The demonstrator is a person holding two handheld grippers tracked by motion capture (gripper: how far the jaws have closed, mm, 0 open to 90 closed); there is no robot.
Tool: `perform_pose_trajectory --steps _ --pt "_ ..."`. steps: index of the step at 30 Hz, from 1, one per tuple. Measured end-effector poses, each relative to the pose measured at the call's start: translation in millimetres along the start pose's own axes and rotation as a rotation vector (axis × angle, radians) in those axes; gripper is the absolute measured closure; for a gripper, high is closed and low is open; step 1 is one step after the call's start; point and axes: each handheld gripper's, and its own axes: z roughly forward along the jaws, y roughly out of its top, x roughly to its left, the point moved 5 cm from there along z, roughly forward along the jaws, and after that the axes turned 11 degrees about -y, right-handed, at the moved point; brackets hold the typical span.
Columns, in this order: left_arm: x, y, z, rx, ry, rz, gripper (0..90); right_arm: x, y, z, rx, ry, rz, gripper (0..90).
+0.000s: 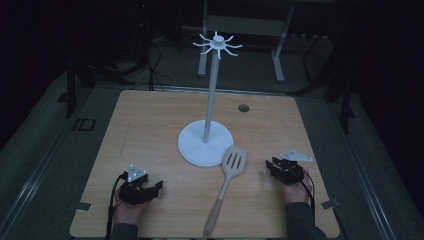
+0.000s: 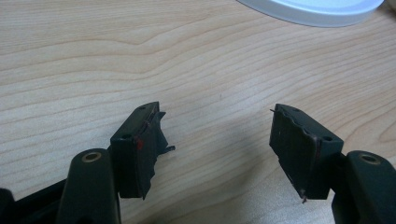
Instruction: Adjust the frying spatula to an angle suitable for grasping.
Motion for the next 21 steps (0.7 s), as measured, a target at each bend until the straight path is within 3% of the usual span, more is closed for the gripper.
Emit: perform_pose_trajectory --steps 3,8,13,18,21 --pt "-0.1 0.3 0.3 0.001 -0.001 0.001 34.4 9.8 14.7 -9.9 -0.047 0.036 -0.024 69.0" --pt "-0.2 0.3 0.2 0.001 -0.003 0.002 34.4 26.9 29.6 -15.4 -0.050 0.059 -0.106 74.6" --pt "-0.7 0.3 0.4 0.001 -0.006 0.003 34.4 41.3 38.8 -8.6 -0.026 0.109 -0.169 76.9" --pt "-0.9 0.4 0.8 0.003 -0.003 0.008 34.4 51.0 49.0 -2.2 -0.018 0.124 -0.231 89.5" --pt "-0.7 0.4 0.7 0.002 -0.005 0.007 34.4 62.0 57.3 6.0 0.000 0.147 -0.278 90.0"
